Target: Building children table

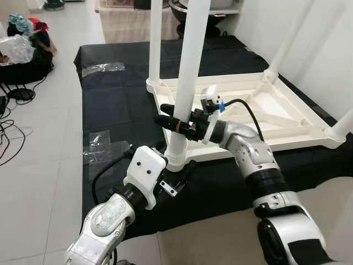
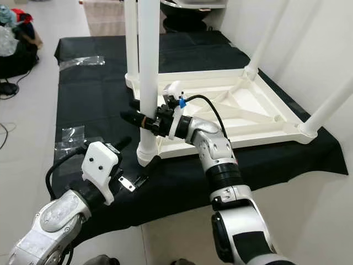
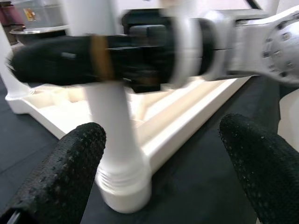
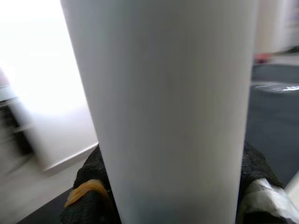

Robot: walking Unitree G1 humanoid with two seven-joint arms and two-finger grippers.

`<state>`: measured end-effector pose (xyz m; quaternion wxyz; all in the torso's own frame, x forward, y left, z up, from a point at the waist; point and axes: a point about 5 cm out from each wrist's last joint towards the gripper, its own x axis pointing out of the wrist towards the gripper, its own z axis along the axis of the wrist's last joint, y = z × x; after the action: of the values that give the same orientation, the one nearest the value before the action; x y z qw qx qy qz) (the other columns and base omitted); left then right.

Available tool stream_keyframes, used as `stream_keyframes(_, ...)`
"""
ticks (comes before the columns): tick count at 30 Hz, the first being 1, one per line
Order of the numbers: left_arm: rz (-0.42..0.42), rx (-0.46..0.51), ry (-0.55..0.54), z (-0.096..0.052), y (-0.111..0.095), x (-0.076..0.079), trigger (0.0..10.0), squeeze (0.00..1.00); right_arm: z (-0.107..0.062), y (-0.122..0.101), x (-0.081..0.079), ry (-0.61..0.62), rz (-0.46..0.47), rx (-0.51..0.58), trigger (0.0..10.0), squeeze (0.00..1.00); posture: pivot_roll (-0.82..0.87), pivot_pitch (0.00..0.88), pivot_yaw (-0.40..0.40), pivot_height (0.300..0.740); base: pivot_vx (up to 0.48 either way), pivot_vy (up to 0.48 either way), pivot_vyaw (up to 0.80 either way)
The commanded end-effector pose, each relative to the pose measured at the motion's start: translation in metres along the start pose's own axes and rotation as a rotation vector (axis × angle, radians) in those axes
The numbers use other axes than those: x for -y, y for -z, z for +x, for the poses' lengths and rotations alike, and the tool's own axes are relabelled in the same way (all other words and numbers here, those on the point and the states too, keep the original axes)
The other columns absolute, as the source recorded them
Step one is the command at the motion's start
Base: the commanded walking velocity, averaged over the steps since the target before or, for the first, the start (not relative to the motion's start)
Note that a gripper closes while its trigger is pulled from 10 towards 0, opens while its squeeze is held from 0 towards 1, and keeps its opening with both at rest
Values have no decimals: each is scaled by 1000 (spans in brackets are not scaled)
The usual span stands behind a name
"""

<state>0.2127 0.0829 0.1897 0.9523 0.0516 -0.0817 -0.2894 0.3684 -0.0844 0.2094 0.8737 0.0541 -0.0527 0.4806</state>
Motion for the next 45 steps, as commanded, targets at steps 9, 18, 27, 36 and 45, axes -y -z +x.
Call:
stream_keyframes(9, -2, -7, -2, 0, 3, 1, 10000, 0, -36, 4, 41, 837, -127, -76, 0, 0, 67, 69, -101, 740, 0, 0, 0)
stream_keyframes(18, -6, -5, 11, 2, 4, 3, 10000, 0, -41, 7, 21, 1193, -25, 14, 10000, 0, 70, 54, -96, 740, 0, 0, 0)
stream_keyframes(27, -7, -5, 6, 2, 4, 4, 10000, 0, -14, -17, 8, 880, -136, 139, 10000, 1000, 73, 48, -100, 740, 0, 0, 0)
stream_keyframes(36, 2, -5, 9, 3, 4, 1, 10000, 0, -17, -25, -10, 134, 66, 85, 10000, 0, 73, 54, -98, 740, 0, 0, 0)
stream_keyframes(45, 1, 0, 3, 3, 2, 2, 10000, 0, -35, 1, -31, -358, 141, -47, 10000, 0, 84, 57, -107, 740, 0, 0, 0)
